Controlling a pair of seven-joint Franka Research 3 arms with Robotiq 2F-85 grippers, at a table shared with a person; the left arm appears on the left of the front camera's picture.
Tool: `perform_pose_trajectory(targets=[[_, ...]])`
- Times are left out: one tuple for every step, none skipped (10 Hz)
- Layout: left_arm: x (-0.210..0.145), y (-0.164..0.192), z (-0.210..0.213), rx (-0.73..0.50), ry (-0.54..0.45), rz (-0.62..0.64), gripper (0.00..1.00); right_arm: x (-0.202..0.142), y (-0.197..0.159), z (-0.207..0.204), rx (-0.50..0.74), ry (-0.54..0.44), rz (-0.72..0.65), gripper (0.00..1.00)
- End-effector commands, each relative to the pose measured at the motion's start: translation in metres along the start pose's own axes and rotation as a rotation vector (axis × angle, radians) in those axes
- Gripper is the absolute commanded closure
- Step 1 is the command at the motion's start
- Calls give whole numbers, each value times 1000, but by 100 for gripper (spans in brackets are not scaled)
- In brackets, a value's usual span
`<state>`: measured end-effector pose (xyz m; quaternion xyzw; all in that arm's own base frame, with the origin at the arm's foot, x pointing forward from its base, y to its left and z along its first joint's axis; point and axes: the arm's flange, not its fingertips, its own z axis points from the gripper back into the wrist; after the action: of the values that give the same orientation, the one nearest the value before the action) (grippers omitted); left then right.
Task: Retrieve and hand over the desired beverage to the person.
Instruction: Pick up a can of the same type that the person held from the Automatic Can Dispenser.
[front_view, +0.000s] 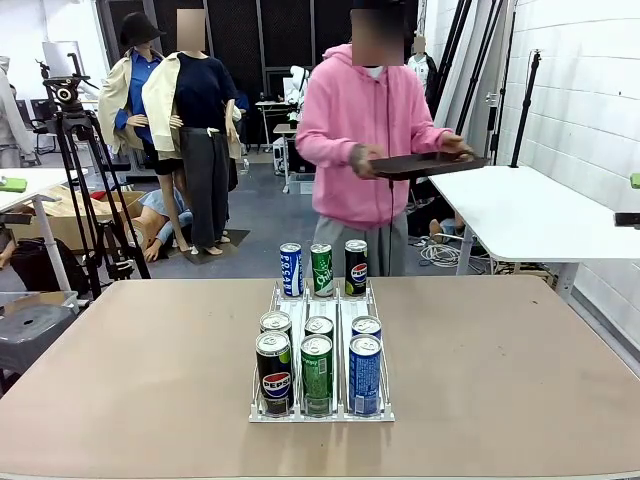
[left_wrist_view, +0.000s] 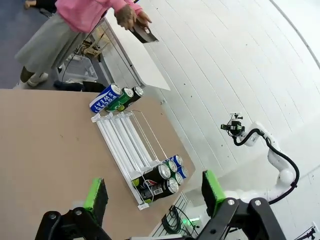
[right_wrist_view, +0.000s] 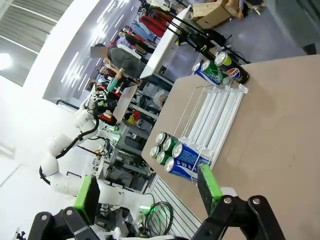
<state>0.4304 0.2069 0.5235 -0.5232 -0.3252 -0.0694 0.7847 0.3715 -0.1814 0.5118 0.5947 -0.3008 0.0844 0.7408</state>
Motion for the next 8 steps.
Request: perform_pose_trajectory(targets=[[0, -1, 1, 1, -6, -3, 0, -1, -1, 0, 15, 4, 2, 0], [0, -1, 1, 1, -6, -3, 0, -1, -1, 0, 15, 4, 2, 0], [0, -1, 1, 1, -6, -3, 0, -1, -1, 0, 15, 4, 2, 0], [0, -1, 1, 1, -6, -3, 0, -1, -1, 0, 15, 4, 2, 0], [0, -1, 1, 1, -6, -3, 0, -1, -1, 0, 15, 4, 2, 0], [0, -1, 1, 1, -6, -3, 0, -1, -1, 0, 15, 4, 2, 0], [0, -1, 1, 1, -6, -3, 0, -1, -1, 0, 15, 4, 2, 0], [0, -1, 1, 1, -6, -3, 0, -1, -1, 0, 15, 4, 2, 0]])
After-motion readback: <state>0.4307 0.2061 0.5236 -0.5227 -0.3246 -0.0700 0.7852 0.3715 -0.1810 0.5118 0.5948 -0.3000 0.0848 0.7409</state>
